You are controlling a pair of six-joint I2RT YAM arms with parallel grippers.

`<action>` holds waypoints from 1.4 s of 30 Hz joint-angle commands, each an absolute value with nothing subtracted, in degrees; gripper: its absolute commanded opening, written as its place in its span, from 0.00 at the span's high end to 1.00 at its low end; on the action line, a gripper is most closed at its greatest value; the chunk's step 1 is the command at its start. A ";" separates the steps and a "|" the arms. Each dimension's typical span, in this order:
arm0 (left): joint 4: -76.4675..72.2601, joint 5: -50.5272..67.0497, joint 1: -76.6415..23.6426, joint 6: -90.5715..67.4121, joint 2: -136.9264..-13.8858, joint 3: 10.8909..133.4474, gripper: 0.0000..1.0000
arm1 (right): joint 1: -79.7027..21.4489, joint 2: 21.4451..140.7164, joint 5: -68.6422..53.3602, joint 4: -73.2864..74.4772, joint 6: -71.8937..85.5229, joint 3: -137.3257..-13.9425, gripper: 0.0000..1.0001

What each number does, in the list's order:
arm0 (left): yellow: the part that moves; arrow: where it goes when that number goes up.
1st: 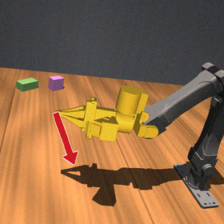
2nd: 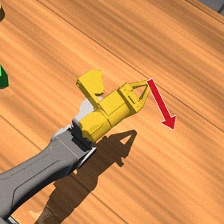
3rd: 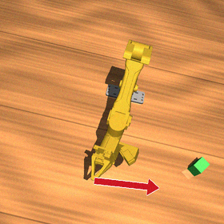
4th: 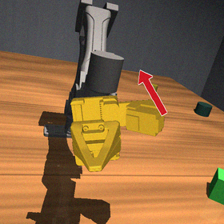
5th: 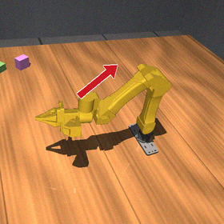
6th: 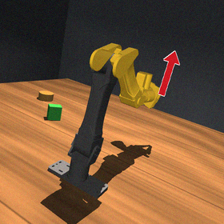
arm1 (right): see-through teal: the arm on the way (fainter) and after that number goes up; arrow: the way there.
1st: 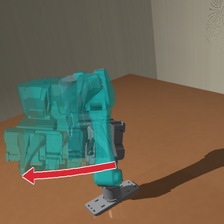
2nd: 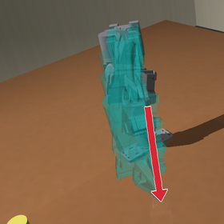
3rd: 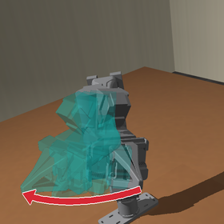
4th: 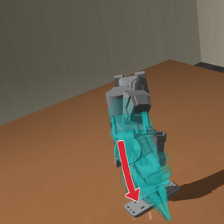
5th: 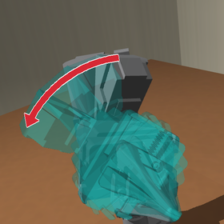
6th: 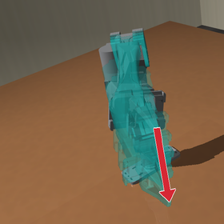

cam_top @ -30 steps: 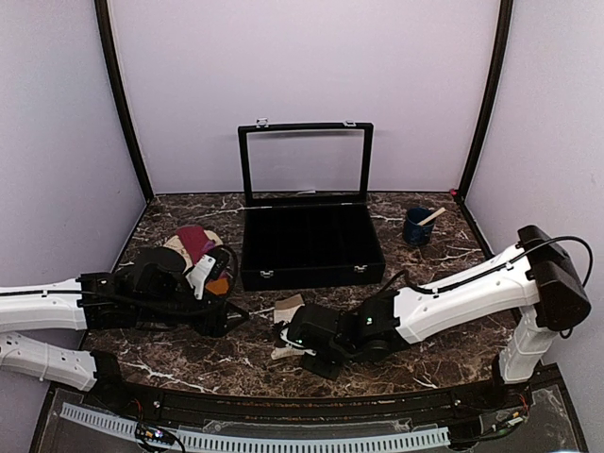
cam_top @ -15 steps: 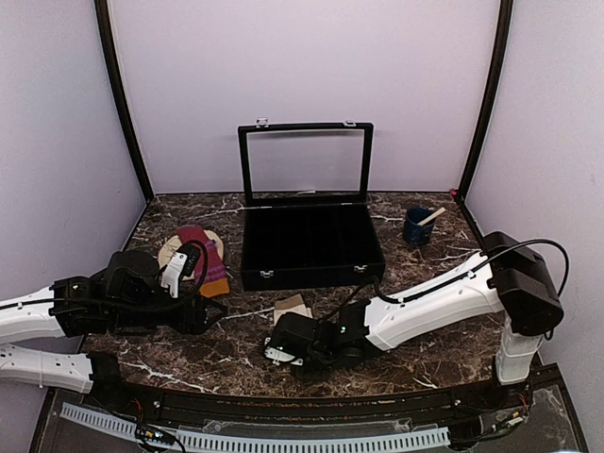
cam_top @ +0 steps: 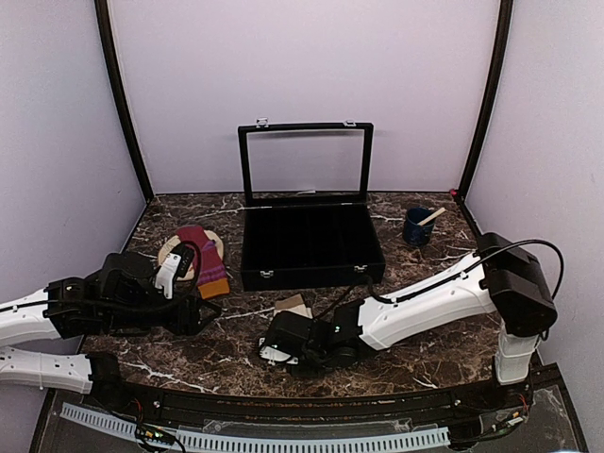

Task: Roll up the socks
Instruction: Roll the sock at the center of the board.

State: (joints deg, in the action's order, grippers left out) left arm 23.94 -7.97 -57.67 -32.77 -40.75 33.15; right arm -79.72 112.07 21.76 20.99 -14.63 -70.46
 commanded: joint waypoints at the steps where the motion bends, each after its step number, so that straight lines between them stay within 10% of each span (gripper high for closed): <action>1: 25.06 -9.13 -57.92 -31.95 -40.36 32.95 0.36 | -77.86 112.93 20.89 23.61 -15.21 -68.08 0.54; 15: 22.16 -8.38 -57.92 -32.55 -45.74 33.99 0.40 | -74.41 110.60 11.18 26.12 -13.42 -66.97 0.94; 42: 8.53 -4.13 -65.88 -29.42 -54.10 28.51 0.31 | -60.78 121.47 -25.90 46.42 -4.78 -89.78 0.98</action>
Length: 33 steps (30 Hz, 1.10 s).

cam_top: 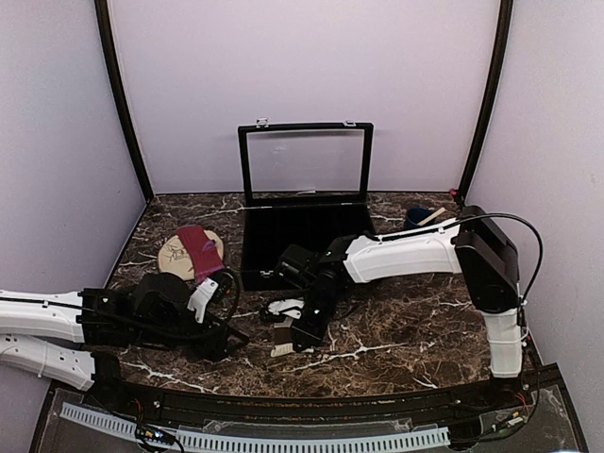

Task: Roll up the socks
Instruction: Roll the sock at the center of the board.

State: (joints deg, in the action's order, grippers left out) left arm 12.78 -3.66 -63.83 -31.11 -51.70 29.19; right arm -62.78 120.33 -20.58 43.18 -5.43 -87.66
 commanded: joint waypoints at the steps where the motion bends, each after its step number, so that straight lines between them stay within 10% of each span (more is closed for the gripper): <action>1: 7.68 -4.46 -66.63 -29.25 -55.43 28.55 0.30 | -60.35 121.82 -26.74 46.94 -4.95 -90.13 0.98; 33: -9.50 -15.62 -74.20 -24.52 -86.84 37.57 0.27 | -58.27 122.61 -35.48 51.65 -7.91 -89.87 0.98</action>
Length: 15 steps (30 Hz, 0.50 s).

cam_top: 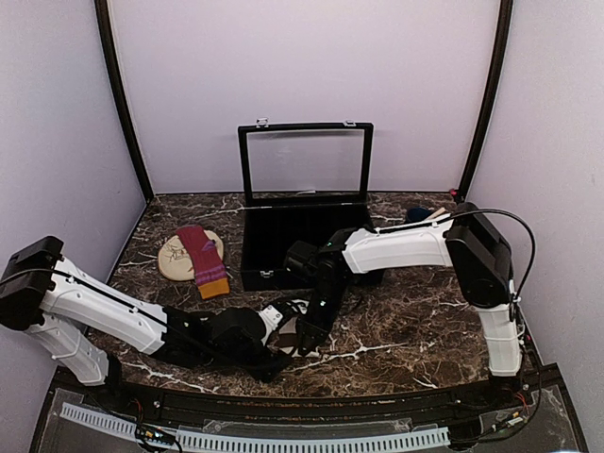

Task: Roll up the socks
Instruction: Roll the sock at the center of the board.

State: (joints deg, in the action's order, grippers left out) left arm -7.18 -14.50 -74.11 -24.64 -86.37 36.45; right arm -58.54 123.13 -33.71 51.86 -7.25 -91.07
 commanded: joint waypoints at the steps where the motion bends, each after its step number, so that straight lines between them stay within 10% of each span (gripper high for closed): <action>1: -9.69 -15.64 -74.26 -24.57 -87.10 37.53 0.29 | -58.27 122.65 -35.66 51.60 -7.91 -89.75 0.98; 15: -12.50 -13.99 -74.21 -27.36 -89.39 36.30 0.56 | -58.18 122.43 -36.25 51.83 -8.26 -89.25 0.99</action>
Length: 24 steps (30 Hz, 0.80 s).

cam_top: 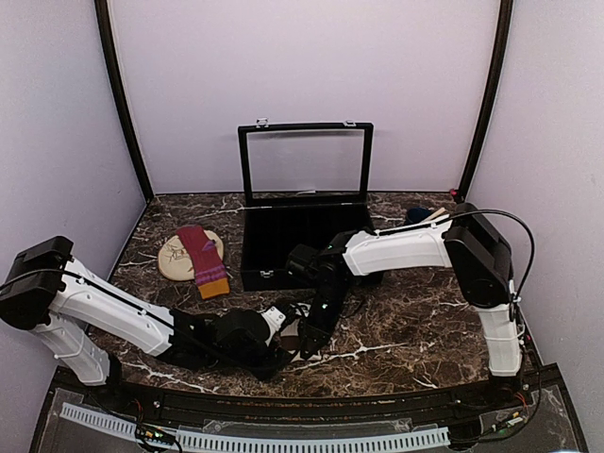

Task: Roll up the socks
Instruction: Roll the sock at the center of the board.

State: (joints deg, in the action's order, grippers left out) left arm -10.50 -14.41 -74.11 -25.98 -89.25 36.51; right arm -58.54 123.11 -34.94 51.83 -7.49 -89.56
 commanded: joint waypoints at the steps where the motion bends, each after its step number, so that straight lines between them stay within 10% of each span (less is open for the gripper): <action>1: -12.87 -13.84 -74.24 -27.48 -89.41 36.16 0.60 | -58.18 122.43 -36.25 51.78 -8.26 -89.23 0.99; 8: -12.40 -12.74 -74.22 -28.18 -89.70 36.53 1.00 | -58.02 122.24 -35.78 51.51 -7.93 -88.95 0.99; 24: -9.33 -11.18 -72.76 -36.70 -82.80 32.10 1.00 | -57.39 118.15 -33.72 42.73 -2.38 -84.25 0.78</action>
